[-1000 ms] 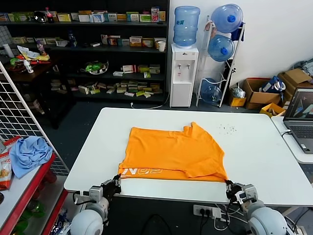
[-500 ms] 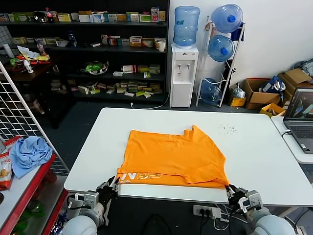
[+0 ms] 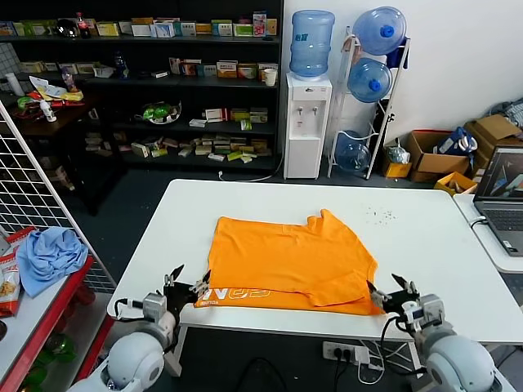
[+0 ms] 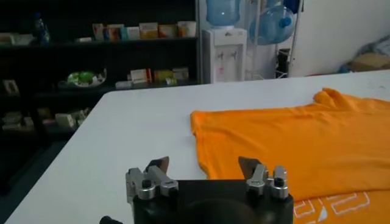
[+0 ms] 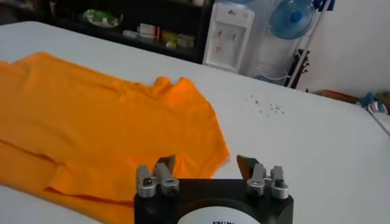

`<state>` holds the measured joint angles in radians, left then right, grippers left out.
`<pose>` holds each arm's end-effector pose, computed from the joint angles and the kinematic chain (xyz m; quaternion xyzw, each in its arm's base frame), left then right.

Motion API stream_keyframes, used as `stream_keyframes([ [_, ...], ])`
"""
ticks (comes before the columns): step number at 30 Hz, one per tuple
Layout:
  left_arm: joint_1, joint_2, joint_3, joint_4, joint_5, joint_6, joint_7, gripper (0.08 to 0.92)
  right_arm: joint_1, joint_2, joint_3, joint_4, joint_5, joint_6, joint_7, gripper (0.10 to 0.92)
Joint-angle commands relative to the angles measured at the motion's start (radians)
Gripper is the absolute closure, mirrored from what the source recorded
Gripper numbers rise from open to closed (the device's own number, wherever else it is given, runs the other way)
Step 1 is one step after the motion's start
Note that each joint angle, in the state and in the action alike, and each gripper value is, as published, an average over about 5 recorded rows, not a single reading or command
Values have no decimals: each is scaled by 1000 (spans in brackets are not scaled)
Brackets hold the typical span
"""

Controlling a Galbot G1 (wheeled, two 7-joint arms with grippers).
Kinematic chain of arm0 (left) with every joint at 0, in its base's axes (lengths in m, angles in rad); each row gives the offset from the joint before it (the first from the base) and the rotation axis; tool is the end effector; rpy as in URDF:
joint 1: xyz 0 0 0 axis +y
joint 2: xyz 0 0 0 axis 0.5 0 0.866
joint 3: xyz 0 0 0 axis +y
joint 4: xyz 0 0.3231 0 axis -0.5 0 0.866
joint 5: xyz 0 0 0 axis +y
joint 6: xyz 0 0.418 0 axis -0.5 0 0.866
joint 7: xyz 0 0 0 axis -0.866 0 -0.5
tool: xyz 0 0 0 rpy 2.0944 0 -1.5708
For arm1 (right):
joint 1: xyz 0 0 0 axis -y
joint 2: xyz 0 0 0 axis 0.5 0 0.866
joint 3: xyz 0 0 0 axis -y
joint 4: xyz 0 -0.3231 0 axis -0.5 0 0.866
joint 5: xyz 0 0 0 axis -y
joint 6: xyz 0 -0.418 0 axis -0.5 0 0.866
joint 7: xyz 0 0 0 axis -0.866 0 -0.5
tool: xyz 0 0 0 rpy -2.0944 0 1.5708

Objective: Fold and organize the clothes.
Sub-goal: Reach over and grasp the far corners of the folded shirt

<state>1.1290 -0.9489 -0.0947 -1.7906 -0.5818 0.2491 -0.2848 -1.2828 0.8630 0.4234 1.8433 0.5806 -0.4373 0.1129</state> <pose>0.3463 -0.0027 -0.3167 -0.0969 -0.9767 -0.0427 0.1868 0.3460 -0.1063 -0.2745 0.0606 -0.9635 0.0821 0.2476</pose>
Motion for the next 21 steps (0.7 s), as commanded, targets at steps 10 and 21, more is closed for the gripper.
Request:
stream_keyframes([
  [10,-630,-196,236,578,-77,109,99,177,618,73,-206,-540,155,-73,-151,203],
  [21,-739,-355,226,863,-40,113,156,177,761,214,-239,-831,97,-43,-236,203],
])
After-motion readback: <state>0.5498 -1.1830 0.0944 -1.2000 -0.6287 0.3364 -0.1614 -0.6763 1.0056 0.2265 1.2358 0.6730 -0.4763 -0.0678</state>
